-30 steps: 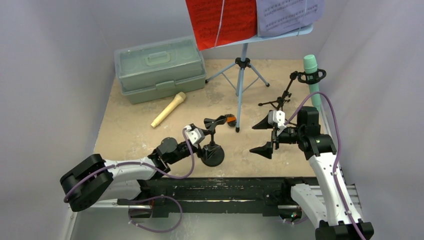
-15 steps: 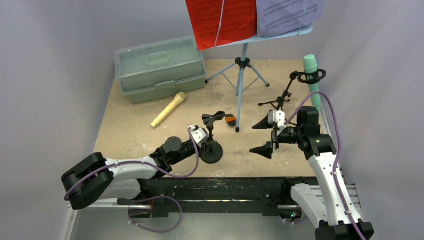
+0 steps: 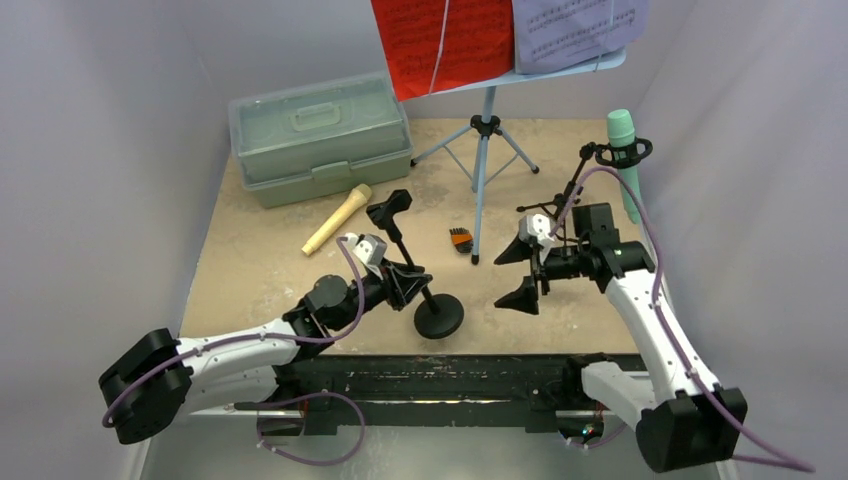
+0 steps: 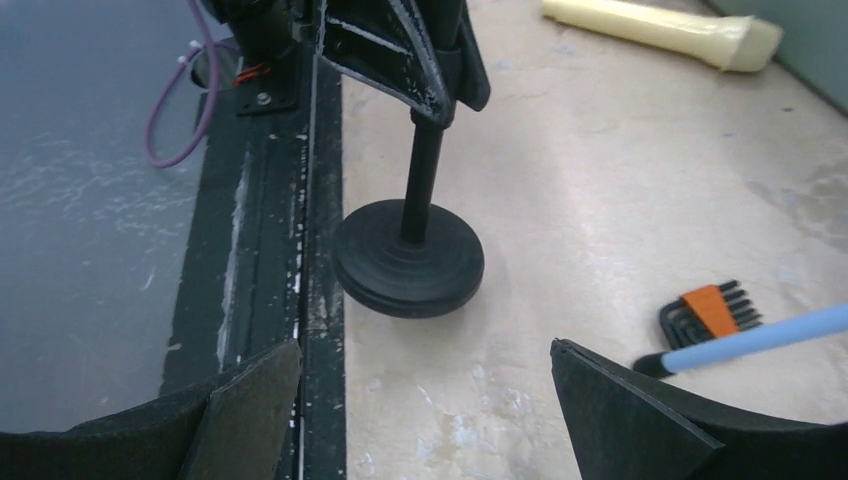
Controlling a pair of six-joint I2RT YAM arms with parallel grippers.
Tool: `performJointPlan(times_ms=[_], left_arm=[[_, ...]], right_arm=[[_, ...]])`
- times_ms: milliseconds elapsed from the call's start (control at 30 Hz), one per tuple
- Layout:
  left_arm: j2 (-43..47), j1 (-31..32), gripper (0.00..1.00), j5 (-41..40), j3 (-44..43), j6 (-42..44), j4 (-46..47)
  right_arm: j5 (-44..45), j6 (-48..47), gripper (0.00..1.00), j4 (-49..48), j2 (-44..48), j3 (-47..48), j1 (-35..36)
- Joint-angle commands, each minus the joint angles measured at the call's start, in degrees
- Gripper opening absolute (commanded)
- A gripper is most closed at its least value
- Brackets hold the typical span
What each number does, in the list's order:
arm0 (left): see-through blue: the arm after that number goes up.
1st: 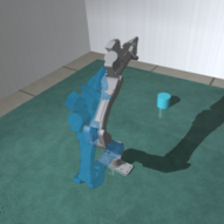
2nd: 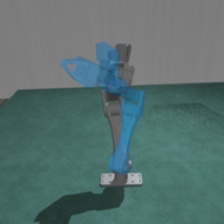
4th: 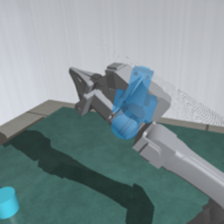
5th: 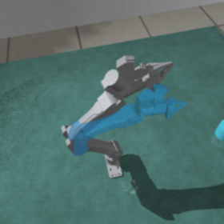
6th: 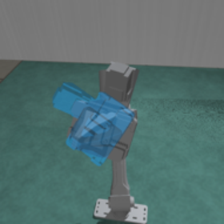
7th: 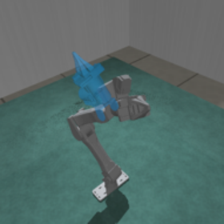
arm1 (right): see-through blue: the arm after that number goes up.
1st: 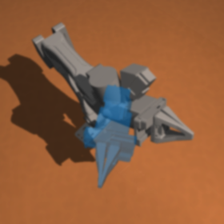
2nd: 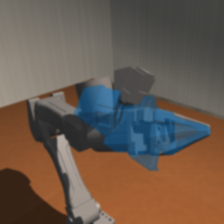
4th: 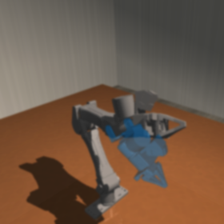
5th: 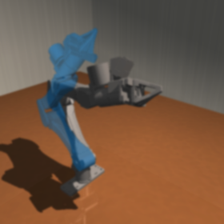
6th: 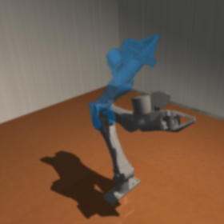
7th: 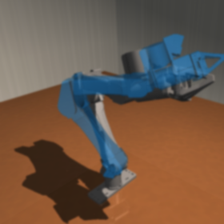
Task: Pack up the instrument practice props
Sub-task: Pick up the microphone stand at the center of the board.
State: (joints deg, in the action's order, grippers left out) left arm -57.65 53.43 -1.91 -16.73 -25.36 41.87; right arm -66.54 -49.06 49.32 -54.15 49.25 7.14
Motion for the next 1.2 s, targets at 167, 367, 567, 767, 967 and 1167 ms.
performJointPlan(times_ms=[167, 367, 567, 767, 967, 1167], left_arm=[[-5.35, 0.98, 0.00, -0.57, -2.34, -17.66, 18.51], [-9.59, 3.32, 0.00, -4.13, -4.19, -15.19, 24.25], [-12.37, 5.35, 0.00, -6.73, -5.58, -12.00, 30.29], [-13.41, 6.37, 0.00, -8.54, -6.74, -9.80, 33.78], [-14.01, 6.93, 0.00, -8.73, -8.38, -7.95, 34.75], [-14.38, 7.37, 0.00, -9.26, -8.38, -8.16, 36.04]], right_arm=[[2.83, 1.99, 0.99, -1.71, -5.31, 2.49, 6.83], [0.63, 3.16, 0.99, -3.44, -6.47, 1.63, 7.18], [-0.24, 3.87, 0.99, -4.30, -8.24, 1.45, 8.87], [-0.56, 6.08, 0.99, -6.82, -8.34, 0.30, 10.04], [-0.85, 7.61, 0.99, -8.75, -8.56, -0.56, 10.43], [-1.04, 8.42, 0.99, -9.74, -8.34, -1.24, 10.53]])
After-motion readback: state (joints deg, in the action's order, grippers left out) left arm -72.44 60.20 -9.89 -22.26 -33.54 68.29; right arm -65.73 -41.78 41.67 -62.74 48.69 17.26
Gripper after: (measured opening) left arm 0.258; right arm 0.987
